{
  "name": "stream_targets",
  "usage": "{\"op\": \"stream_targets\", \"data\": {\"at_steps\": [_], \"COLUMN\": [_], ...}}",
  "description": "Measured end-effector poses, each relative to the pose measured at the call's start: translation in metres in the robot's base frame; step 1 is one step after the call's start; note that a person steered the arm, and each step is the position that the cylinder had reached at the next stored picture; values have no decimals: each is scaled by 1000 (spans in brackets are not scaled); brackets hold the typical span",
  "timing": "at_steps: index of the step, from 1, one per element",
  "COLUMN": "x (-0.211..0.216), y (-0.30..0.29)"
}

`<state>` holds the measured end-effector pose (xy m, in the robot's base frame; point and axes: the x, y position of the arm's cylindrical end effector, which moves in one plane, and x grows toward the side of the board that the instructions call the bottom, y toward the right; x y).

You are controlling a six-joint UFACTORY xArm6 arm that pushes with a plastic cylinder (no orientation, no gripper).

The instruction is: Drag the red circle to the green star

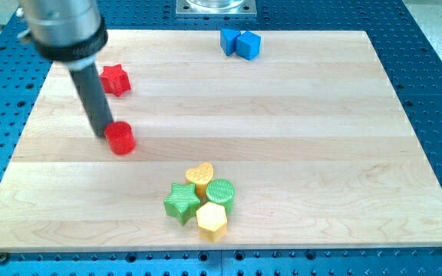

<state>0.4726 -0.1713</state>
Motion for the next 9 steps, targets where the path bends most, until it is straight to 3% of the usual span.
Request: {"op": "stream_targets", "data": {"at_steps": [2, 5, 7, 9], "x": [-5, 48, 13, 49], "y": [-17, 71, 68, 73]}}
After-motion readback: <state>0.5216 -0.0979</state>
